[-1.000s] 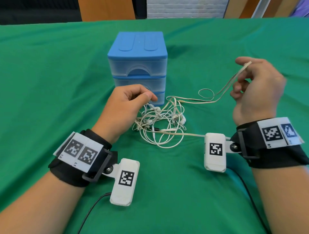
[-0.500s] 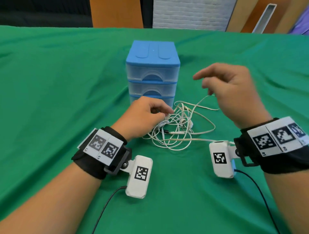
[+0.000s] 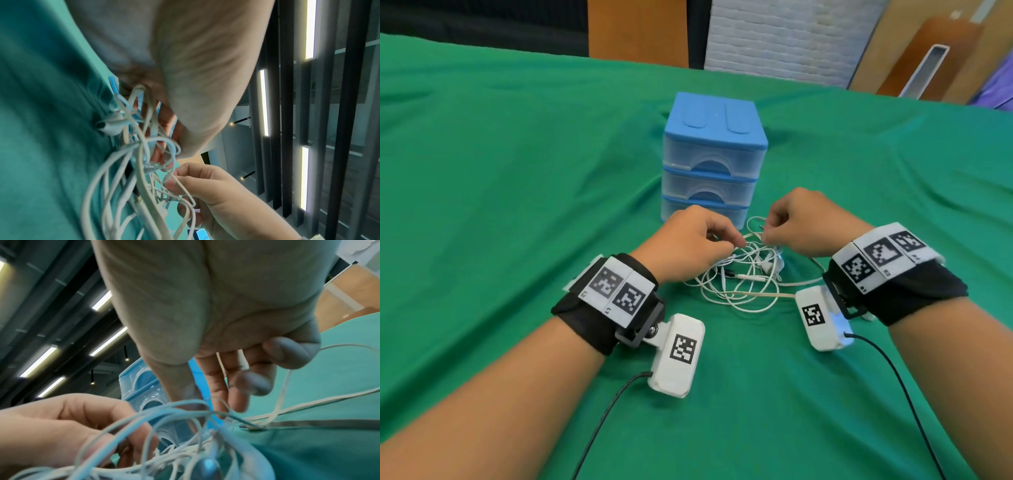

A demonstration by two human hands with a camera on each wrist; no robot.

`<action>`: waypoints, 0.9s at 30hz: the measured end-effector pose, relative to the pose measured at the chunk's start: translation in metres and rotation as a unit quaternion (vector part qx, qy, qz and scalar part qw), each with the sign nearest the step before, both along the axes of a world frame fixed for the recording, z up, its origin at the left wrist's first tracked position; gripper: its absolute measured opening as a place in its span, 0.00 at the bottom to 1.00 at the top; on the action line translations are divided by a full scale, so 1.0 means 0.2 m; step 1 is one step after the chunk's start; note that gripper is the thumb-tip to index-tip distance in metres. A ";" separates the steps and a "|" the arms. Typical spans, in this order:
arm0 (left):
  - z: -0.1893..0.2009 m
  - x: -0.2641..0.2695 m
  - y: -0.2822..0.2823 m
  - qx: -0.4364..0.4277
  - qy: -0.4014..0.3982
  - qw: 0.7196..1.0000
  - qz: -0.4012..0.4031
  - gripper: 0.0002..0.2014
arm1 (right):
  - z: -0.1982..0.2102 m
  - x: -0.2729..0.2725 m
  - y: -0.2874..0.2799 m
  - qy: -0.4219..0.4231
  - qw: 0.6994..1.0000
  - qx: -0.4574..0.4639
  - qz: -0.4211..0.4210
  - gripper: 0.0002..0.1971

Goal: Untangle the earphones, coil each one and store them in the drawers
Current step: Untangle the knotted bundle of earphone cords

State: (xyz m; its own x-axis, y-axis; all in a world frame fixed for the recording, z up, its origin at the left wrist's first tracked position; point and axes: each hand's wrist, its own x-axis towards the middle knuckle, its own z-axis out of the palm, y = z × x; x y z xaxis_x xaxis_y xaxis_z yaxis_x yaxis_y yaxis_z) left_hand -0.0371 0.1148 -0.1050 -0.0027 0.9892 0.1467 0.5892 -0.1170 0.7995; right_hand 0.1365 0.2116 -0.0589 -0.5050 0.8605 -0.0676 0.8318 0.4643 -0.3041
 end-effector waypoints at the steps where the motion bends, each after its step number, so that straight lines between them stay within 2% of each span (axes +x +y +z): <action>1: 0.00 0.00 0.00 -0.003 0.000 1.000 0.001 0.10 | 0.00 0.00 0.00 0.001 1.000 -0.008 -0.008 0.06; 3: -0.01 0.00 0.01 -0.012 -0.006 1.000 0.003 0.09 | 0.00 0.01 0.00 -0.025 0.999 -0.030 -0.015 0.12; 6: -0.02 -0.01 0.01 -0.022 -0.015 1.000 0.003 0.08 | 0.00 0.02 0.00 -0.017 0.998 -0.053 0.005 0.09; 9: -0.01 0.01 0.01 -0.015 -0.025 1.000 0.003 0.05 | -0.02 0.05 -0.02 0.095 0.992 -0.079 0.033 0.07; 10: 0.00 0.01 0.01 -0.006 -0.040 0.999 0.005 0.08 | -0.03 0.06 -0.03 0.143 0.984 -0.096 0.041 0.07; 12: 0.00 0.02 0.01 0.019 -0.076 0.997 0.010 0.13 | -0.06 0.08 -0.07 0.233 0.962 -0.131 0.056 0.06; 16: 0.01 0.03 0.01 0.064 -0.134 0.989 0.009 0.07 | -0.08 0.08 -0.15 0.344 0.917 -0.185 0.085 0.04; 19: 0.00 0.02 0.01 0.096 -0.162 0.982 0.035 0.05 | -0.08 0.07 -0.15 0.360 0.911 -0.180 0.085 0.03; 23: 0.00 0.01 0.02 0.115 -0.167 0.976 0.074 0.04 | -0.13 0.07 -0.10 0.380 0.910 -0.168 0.005 0.03; 25: 0.00 0.01 0.03 0.128 -0.173 0.971 0.105 0.05 | -0.14 0.09 -0.07 0.371 0.917 -0.143 -0.037 0.03; 27: 0.02 0.00 0.02 0.136 -0.207 0.963 0.111 0.06 | -0.14 0.12 -0.05 0.328 0.936 -0.121 -0.049 0.02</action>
State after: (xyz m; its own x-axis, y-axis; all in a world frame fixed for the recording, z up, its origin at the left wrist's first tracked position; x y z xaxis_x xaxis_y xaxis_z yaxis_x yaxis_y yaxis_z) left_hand -0.0367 0.1195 -0.1017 -0.3227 0.8831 0.3406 0.2611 -0.2629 0.9288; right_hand 0.1609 0.2011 -0.0863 -0.4257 0.9044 0.0298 0.4648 0.2468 -0.8503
